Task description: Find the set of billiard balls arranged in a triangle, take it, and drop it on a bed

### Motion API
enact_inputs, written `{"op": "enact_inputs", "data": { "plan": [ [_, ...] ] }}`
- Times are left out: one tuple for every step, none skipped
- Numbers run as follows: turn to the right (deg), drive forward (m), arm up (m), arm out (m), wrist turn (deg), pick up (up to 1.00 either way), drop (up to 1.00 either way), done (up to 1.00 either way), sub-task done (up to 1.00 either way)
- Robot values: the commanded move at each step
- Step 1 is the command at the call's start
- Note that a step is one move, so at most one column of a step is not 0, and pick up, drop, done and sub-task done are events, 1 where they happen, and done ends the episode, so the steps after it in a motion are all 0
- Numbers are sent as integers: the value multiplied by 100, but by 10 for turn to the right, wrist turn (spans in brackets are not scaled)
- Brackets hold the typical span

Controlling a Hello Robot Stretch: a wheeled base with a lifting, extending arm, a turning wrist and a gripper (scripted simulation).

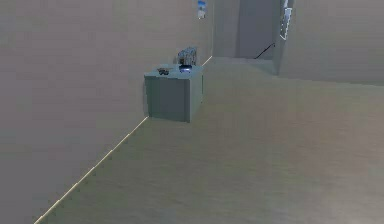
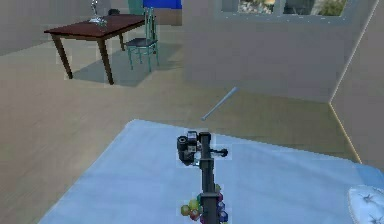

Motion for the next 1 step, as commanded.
{"op": "enact_inputs", "data": {
  "plan": [
    [0,0,0,-8,0,0,0,0,0]
  ]
}}
